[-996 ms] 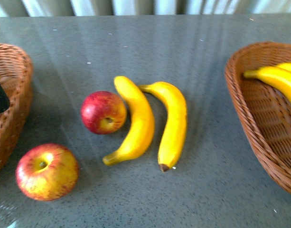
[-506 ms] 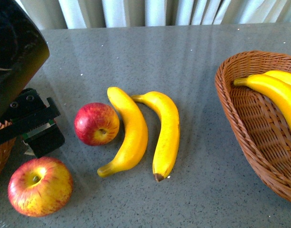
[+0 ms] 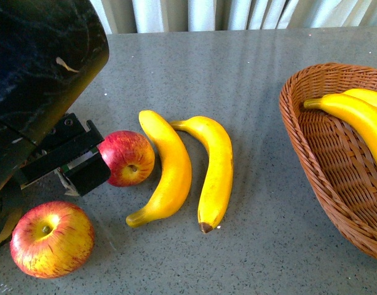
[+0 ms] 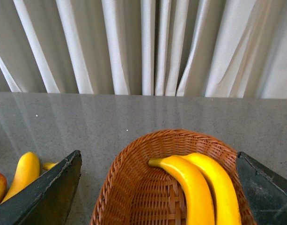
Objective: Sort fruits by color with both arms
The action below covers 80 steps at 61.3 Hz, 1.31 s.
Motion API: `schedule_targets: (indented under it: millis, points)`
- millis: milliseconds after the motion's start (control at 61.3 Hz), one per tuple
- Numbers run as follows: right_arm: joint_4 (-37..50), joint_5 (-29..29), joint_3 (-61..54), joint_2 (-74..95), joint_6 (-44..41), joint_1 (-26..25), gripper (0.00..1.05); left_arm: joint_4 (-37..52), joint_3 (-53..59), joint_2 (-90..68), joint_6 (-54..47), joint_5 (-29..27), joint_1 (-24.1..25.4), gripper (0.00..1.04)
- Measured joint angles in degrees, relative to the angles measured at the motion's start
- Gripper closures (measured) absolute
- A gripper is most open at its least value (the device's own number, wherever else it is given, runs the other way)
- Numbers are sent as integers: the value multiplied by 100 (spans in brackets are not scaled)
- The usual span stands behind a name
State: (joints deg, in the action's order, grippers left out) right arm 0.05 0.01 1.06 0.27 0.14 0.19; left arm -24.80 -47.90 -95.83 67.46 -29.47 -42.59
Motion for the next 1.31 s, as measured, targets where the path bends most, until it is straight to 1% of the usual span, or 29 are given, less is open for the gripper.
schedule_targets:
  millis: [82, 278, 751, 1306]
  points:
    - [0, 0, 0, 0, 0, 0, 9, -87, -11, -26, 140, 118, 0, 9]
    - [0, 0, 0, 0, 0, 0, 9, -66, -15, -133, 195, 210, -4, 9]
    - [0, 0, 0, 0, 0, 0, 9, 11, -61, -590, 181, 214, 72, 9]
    - [0, 0, 0, 0, 0, 0, 9, 197, -66, -975, 181, 455, 55, 9]
